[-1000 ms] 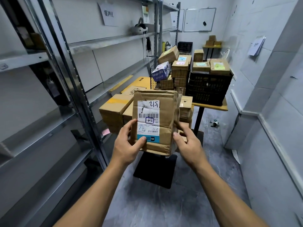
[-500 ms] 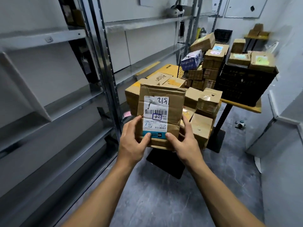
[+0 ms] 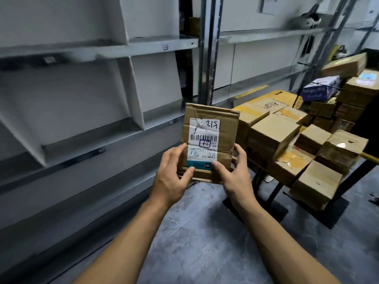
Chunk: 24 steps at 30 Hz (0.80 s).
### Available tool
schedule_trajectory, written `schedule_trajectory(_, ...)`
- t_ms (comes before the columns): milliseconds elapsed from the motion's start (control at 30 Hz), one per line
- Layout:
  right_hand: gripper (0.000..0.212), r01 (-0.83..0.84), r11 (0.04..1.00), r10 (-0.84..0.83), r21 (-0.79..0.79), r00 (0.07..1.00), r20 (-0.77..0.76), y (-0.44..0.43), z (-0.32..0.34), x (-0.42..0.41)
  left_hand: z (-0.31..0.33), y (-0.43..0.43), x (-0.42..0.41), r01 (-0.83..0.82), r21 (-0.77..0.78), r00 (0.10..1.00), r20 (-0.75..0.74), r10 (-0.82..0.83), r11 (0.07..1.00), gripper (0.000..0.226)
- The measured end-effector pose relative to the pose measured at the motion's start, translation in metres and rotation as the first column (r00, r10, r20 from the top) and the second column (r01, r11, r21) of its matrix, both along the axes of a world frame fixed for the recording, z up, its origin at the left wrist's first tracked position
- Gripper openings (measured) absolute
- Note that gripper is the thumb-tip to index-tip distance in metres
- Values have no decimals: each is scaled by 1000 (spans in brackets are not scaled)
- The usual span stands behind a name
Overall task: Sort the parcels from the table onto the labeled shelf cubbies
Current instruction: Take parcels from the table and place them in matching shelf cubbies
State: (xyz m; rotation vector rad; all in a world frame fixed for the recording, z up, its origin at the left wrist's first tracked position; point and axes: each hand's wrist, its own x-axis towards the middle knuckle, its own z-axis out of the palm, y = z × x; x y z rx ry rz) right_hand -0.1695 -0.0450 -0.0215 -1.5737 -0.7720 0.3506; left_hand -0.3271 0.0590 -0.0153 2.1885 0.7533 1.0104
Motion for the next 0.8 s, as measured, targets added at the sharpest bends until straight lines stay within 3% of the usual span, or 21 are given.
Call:
schedule_trajectory(167,66,-140,990,141,17,988,-60,51,-3,-82,10,28,-113,-191,49,980,-51,193,980,54)
schedule_trajectory(300,66,-251,968,252,26,965,-76,86,-7,-156,13,50,-222,-360,128,908,-178,378,924,49)
schedule_trajectory(533,68,-482,876,482,35,868,-115,133,-5,-298,5,59,-410,-558,250,557,-595,580,792,56)
schedule_trajectory(667,68,-586,809,586,41,799,-135,152,-3,-372,4,44,-491,-635,281,381,-697,607,720,57)
schedule_trajectory(800,68,-676,736,672,31,725,-154,168,-1,-434,4,32,-552,-700,278,298,-723,623,658,58)
